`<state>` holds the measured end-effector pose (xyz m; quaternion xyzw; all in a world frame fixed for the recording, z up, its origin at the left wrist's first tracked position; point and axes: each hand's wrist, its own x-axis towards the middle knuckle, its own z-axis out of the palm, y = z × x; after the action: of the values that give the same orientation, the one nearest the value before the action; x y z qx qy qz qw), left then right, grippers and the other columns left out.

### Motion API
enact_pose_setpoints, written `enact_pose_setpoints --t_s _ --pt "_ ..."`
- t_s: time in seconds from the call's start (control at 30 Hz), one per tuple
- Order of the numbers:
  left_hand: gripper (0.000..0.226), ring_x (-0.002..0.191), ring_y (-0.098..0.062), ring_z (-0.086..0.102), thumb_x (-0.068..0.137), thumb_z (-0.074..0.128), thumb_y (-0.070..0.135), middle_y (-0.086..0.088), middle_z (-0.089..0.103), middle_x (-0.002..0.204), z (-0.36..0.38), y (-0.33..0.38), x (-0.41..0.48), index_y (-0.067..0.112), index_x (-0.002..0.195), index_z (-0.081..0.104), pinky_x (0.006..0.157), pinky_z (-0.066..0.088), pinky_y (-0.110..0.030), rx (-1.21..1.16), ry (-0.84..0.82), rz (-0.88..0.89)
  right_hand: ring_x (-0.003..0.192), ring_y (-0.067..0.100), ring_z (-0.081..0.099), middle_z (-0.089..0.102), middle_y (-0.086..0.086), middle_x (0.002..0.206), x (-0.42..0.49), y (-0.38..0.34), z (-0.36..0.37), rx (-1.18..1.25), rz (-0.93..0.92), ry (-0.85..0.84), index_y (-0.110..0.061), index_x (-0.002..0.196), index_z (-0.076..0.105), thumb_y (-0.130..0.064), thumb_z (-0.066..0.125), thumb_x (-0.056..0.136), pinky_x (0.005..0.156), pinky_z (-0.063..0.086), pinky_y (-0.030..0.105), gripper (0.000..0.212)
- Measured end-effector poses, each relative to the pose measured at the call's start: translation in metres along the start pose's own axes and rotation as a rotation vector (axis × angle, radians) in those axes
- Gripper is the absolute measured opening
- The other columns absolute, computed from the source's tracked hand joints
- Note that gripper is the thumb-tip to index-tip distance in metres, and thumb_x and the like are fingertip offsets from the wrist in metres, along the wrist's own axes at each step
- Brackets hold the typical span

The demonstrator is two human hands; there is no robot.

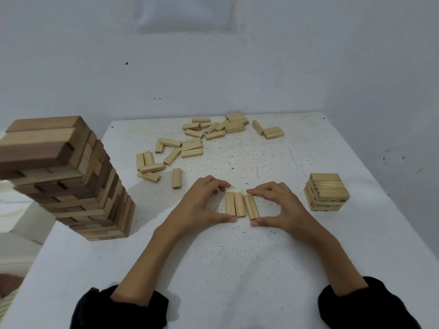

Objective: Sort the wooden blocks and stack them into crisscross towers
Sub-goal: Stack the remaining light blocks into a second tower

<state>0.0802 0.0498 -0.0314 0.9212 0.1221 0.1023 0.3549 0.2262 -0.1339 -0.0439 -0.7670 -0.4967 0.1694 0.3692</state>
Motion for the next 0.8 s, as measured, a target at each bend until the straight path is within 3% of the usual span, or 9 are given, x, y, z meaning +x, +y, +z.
enact_pose_setpoints --t_s 0.23,0.43,0.57,0.7,0.8 --pt "0.058 0.098 0.001 0.044 0.063 0.083 0.044 0.016 0.050 0.105 0.003 0.001 -0.001 0.030 0.114 0.059 0.080 0.035 -0.011 0.021 -0.008 -0.002 0.091 0.004 0.045 0.058 -0.018 0.095 0.006 -0.005 0.004 0.005 0.026 0.070 -0.044 0.110 0.058 -0.040 0.080 0.064 0.083 0.043 0.031 0.052" --pt "0.060 0.102 -0.001 0.043 0.063 0.083 0.045 0.015 0.051 0.108 0.003 0.001 -0.001 0.031 0.116 0.059 0.085 0.036 -0.015 0.004 0.004 0.001 0.108 0.003 0.031 0.043 -0.020 0.115 0.006 0.000 0.001 -0.071 0.038 0.007 -0.036 0.129 0.048 -0.055 0.076 0.061 0.093 0.027 0.015 0.076" --pt "0.057 0.105 -0.002 0.043 0.064 0.082 0.046 0.016 0.050 0.107 0.006 0.001 -0.002 0.032 0.114 0.060 0.086 0.036 -0.016 -0.006 0.019 0.010 0.109 0.002 0.034 0.046 -0.022 0.118 0.008 0.000 0.001 -0.114 0.012 -0.029 -0.042 0.123 0.051 -0.062 0.066 0.063 0.094 0.027 0.027 0.065" --pt "0.056 0.108 -0.003 0.043 0.063 0.080 0.048 0.016 0.049 0.109 0.008 0.001 -0.001 0.032 0.113 0.060 0.091 0.036 -0.017 -0.006 0.031 0.020 0.105 0.001 0.039 0.045 -0.027 0.113 0.010 0.000 0.001 -0.114 -0.012 -0.048 -0.045 0.121 0.051 -0.068 0.057 0.061 0.092 0.029 0.025 0.064" --pt "0.055 0.106 -0.002 0.044 0.066 0.082 0.043 0.018 0.051 0.108 0.007 0.002 -0.001 0.030 0.116 0.061 0.090 0.036 -0.018 -0.003 0.019 0.017 0.106 0.002 0.038 0.044 -0.024 0.111 0.013 -0.001 0.002 -0.125 -0.007 -0.057 -0.042 0.124 0.051 -0.062 0.064 0.062 0.095 0.030 0.028 0.066"
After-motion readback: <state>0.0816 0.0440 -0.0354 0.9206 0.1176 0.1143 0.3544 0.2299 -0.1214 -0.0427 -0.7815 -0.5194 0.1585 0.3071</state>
